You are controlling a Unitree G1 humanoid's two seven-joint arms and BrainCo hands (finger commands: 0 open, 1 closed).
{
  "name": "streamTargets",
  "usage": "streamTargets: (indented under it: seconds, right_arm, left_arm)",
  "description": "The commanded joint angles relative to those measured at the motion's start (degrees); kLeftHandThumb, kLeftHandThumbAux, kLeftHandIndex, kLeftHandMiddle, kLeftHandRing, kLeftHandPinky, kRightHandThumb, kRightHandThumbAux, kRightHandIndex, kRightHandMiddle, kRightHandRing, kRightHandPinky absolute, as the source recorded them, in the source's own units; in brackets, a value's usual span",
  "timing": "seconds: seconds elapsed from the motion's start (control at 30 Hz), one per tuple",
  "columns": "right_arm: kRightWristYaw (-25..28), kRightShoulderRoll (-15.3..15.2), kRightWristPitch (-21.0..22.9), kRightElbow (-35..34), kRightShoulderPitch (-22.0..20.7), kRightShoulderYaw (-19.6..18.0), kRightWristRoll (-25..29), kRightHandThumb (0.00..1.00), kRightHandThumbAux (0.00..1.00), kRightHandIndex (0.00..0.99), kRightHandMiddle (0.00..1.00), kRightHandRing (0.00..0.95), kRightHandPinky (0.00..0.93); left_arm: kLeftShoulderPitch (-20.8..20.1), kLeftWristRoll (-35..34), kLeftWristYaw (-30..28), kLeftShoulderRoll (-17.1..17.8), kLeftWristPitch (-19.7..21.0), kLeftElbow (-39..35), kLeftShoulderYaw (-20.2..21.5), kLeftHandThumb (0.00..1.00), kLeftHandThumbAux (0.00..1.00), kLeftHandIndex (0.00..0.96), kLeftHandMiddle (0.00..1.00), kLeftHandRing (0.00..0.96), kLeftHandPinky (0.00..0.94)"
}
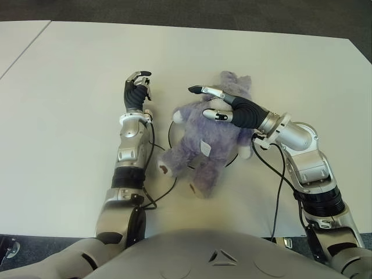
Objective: Put the doll into the plate.
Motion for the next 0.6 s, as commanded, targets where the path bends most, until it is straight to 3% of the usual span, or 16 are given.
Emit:
streamTargets:
  seconds: [0.03, 0.13, 0.3, 0.47, 0.57, 0.6]
  right_arm:
    - [-0.72, 1.1, -2.26, 1.76, 0.78, -4.11, 3.41, 0.458, 0.2, 0.0, 0.0, 0.0, 0.0]
    - [-0.6, 1.09, -2.39, 2.07, 0.59, -5.66, 4.89, 0.483, 0.202, 0.0, 0.0, 0.0, 0.0]
    - [-1.32, 0.39, 1.25, 0.87, -0.17, -9.87, 7.69, 0.507, 0.218, 0.0, 0.0, 0.0, 0.0]
    - [-4.44, 1.04, 7.38, -0.46, -1.7, -13.01, 9.14, 0.545, 0.236, 0.0, 0.0, 0.0, 0.083]
    - [-5.04, 0.77, 12.92, -1.76, -3.1, -14.86, 12.09, 0.617, 0.26, 0.0, 0.0, 0.004, 0.146]
    - [-5.02, 0.23, 16.75, -2.48, -4.07, -16.13, 14.49, 0.636, 0.266, 0.0, 0.0, 0.005, 0.16]
  left_arm:
    - [-0.03, 0.14, -0.3, 0.28, -0.29, 1.11, -0.23, 0.709, 0.704, 0.442, 0.845, 0.85, 0.817]
    - [-0.01, 0.1, -0.37, 0.3, -0.37, 1.09, -0.28, 0.709, 0.704, 0.442, 0.845, 0.85, 0.816]
    - [-0.07, 0.05, -0.64, 0.44, -0.53, 1.19, -0.36, 0.709, 0.704, 0.442, 0.847, 0.852, 0.821]
    - [-0.16, -0.09, -0.96, 0.53, -0.74, 1.31, -0.38, 0.709, 0.704, 0.442, 0.85, 0.854, 0.826]
    - [-0.22, -0.13, -1.07, 0.6, -0.73, 1.34, -0.39, 0.709, 0.704, 0.442, 0.85, 0.854, 0.825]
    - [-0.23, -0.12, -1.1, 0.61, -0.68, 1.31, -0.41, 0.709, 0.704, 0.442, 0.85, 0.854, 0.825]
